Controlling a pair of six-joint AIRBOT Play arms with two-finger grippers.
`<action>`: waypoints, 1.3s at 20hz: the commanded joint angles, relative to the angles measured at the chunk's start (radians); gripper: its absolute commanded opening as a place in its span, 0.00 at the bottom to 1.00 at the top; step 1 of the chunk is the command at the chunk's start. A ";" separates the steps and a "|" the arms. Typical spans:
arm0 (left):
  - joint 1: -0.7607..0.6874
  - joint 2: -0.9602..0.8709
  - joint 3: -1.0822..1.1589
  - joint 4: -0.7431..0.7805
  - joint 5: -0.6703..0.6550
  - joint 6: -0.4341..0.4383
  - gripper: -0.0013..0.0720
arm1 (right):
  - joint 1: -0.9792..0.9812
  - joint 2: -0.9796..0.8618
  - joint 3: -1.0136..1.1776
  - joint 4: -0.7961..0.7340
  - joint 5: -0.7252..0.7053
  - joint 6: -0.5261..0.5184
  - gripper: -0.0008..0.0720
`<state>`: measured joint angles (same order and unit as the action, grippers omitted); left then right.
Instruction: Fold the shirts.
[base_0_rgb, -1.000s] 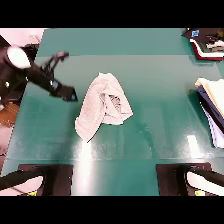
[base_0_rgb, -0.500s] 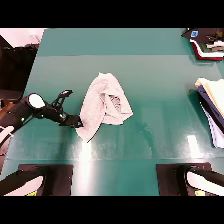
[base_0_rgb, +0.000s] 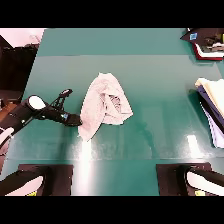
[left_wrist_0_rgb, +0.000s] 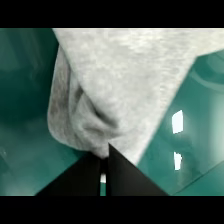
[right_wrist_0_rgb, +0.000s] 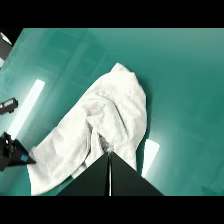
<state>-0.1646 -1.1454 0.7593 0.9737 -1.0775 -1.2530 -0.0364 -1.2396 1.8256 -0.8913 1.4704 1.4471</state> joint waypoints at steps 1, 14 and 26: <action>0.000 0.050 0.151 0.089 -0.104 -0.004 0.05 | 0.043 0.002 -0.140 0.000 -0.006 0.000 0.04; 0.000 0.094 0.365 0.101 -0.143 -0.004 0.05 | 0.306 -0.368 -0.640 0.010 -0.397 -0.099 0.68; 0.000 0.103 0.435 0.210 -0.148 -0.050 0.05 | 0.294 -0.294 -0.639 -0.032 -0.369 -0.129 0.03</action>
<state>-0.1646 -1.0477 1.1477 1.1011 -1.2240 -1.2640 0.2829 -1.5879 1.1851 -0.8951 1.0954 1.3216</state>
